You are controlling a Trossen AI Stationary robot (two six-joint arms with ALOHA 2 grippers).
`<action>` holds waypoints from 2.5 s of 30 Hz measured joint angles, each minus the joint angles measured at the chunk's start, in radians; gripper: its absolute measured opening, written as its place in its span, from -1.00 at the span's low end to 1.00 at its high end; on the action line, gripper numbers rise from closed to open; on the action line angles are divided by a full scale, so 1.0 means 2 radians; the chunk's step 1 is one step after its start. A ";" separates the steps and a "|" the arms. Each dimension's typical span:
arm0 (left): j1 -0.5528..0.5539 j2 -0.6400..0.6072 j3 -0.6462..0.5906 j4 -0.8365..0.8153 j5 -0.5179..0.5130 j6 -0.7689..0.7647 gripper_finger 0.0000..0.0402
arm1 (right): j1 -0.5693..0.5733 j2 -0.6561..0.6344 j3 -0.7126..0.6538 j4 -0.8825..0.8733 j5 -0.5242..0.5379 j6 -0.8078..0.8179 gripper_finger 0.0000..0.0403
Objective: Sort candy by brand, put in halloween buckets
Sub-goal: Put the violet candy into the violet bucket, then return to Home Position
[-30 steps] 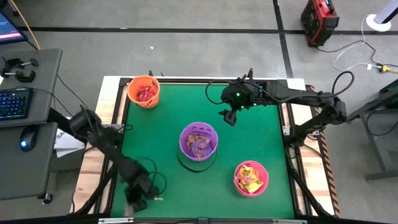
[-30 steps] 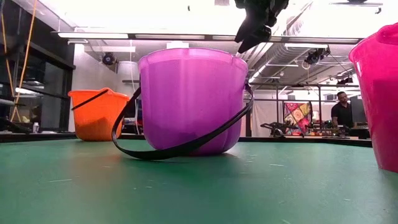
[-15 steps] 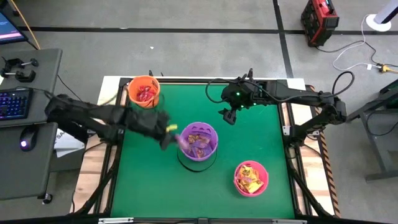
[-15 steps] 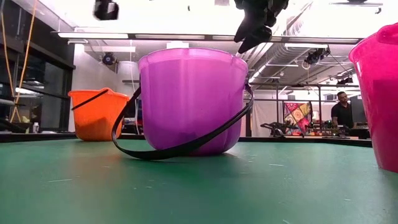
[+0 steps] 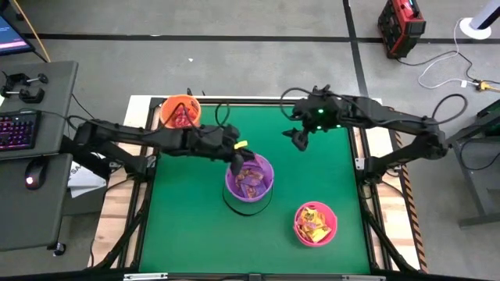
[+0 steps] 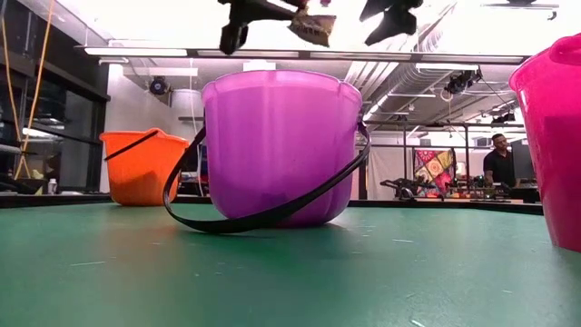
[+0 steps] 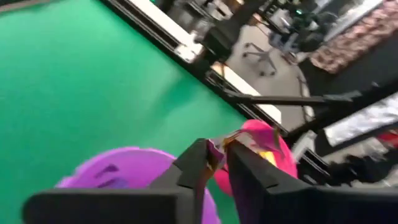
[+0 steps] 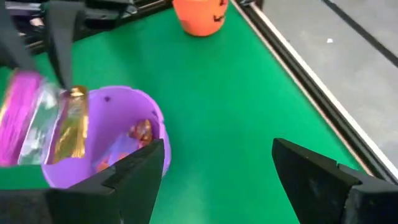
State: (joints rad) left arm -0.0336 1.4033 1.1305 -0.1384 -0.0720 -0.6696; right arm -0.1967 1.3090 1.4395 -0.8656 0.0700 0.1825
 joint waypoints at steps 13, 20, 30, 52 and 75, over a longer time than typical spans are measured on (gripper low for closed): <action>-0.037 -0.023 0.000 -0.030 -0.025 -0.057 -0.05 | 0.000 -0.069 0.000 -0.041 0.044 0.010 0.46; 0.006 -0.102 0.001 0.000 -0.044 0.050 0.02 | 0.000 -0.084 0.000 -0.091 0.044 0.013 0.46; 0.082 -0.178 -0.113 0.022 0.012 0.143 -0.64 | 0.024 -0.090 -0.023 -0.178 0.038 0.069 -0.22; 0.067 -0.435 -0.558 0.402 0.015 0.030 -1.00 | 0.066 -0.108 -0.060 -0.180 -0.076 0.157 -1.00; 0.067 -0.486 -0.558 0.349 0.021 0.009 -1.00 | 0.075 -0.603 -0.550 0.263 -0.055 0.143 -1.00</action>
State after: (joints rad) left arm 0.0999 0.4318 0.0145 0.5589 -0.0299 -0.6514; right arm -0.0463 0.1028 0.3398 -0.3403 -0.0394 0.4690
